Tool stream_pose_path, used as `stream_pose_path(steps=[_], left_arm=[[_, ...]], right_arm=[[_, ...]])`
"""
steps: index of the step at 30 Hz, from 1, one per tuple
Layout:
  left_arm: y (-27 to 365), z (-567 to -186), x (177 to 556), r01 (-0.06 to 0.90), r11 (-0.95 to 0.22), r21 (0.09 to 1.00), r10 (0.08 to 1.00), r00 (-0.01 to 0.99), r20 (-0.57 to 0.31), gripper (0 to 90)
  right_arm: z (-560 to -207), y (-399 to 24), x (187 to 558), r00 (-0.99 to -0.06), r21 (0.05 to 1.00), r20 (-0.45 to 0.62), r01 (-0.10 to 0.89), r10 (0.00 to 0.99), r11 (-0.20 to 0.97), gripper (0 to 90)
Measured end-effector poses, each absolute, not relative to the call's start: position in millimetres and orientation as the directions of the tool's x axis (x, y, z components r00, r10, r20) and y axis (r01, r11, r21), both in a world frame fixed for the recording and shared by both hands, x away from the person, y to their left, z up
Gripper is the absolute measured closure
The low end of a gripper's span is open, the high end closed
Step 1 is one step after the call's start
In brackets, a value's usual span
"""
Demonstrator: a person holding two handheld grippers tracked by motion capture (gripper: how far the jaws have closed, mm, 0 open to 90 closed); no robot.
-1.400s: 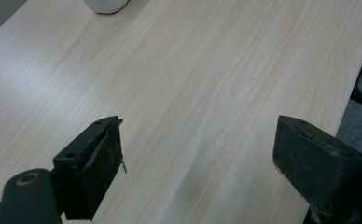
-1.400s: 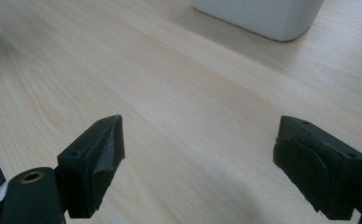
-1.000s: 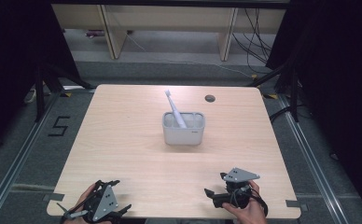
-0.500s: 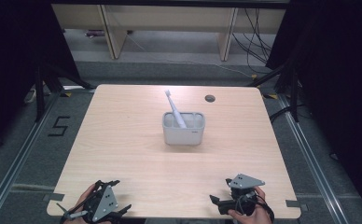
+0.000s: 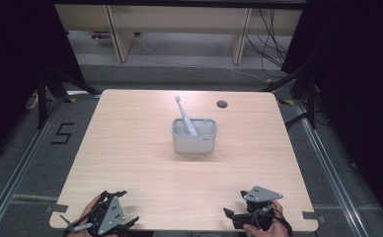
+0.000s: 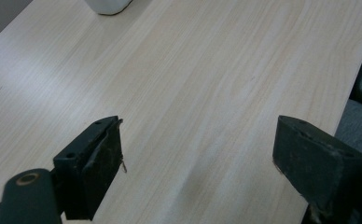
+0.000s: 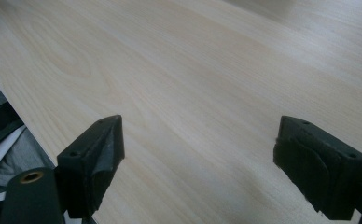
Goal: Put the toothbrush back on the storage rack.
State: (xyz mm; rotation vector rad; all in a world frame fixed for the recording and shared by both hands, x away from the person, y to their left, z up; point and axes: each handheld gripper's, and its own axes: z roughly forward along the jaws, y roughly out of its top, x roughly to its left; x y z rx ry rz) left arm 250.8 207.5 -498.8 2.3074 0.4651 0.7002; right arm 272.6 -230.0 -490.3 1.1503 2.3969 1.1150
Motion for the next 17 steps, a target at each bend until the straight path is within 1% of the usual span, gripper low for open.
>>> stream_pose_path(steps=[1,2,6,7,11,13,15,17], left_arm=[[207.5,-498.6,250.9,0.134,-0.713,0.688,0.494,0.793,0.358,15.3],[207.7,-498.2,250.6,0.134,-0.714,0.687,0.494,0.791,0.360,15.3],[208.1,-498.2,250.9,0.136,-0.707,0.694,0.500,0.790,0.355,15.3],[207.6,-498.9,251.2,0.133,-0.706,0.695,0.501,0.789,0.357,15.3],[207.2,-499.7,250.6,0.132,-0.708,0.694,0.498,0.790,0.358,15.3],[207.5,-499.1,250.5,0.135,-0.711,0.690,0.497,0.791,0.357,15.3],[208.0,-498.3,250.5,0.133,-0.713,0.688,0.495,0.791,0.360,15.3],[208.0,-498.5,250.5,0.135,-0.707,0.694,0.499,0.791,0.354,15.3]], right_arm=[[-490.4,-231.5,274.1,-0.666,0.742,0.065,0.530,0.743,0.411,16.8],[-490.6,-230.7,273.2,-0.659,0.737,0.086,0.547,0.747,0.397,16.8],[-490.6,-230.5,273.1,-0.660,0.737,0.087,0.547,0.747,0.397,16.8],[-490.6,-231.7,274.4,-0.667,0.741,0.067,0.531,0.742,0.410,16.8],[-490.6,-231.9,274.3,-0.665,0.735,0.088,0.546,0.742,0.403,16.8],[-490.3,-232.8,274.9,-0.666,0.739,0.067,0.534,0.743,0.411,16.8],[-490.8,-231.9,274.4,-0.662,0.734,0.088,0.548,0.744,0.401,16.8],[-490.7,-232.5,274.8,-0.662,0.735,0.075,0.542,0.745,0.407,16.8]])
